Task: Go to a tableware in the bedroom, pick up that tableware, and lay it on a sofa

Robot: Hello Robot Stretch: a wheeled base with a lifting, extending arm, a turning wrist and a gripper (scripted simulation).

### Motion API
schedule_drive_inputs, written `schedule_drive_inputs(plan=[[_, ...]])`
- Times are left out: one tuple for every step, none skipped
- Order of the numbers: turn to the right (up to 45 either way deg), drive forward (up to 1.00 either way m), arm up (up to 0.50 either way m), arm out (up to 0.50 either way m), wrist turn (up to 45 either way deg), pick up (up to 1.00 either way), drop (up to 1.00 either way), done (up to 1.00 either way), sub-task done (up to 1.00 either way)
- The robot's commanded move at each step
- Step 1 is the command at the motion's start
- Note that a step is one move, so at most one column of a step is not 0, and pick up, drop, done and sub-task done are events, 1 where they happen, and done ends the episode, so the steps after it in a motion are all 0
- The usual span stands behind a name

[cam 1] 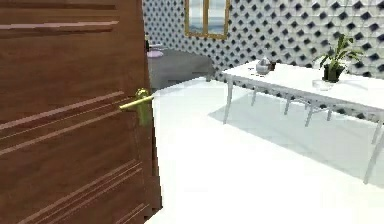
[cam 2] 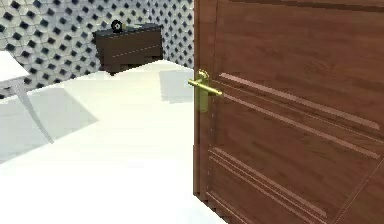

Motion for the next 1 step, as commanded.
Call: schedule_drive_inputs(plan=[[0.0,0.10,0.00,0.00,0.0,0.00,0.00,0.00,0.00]])
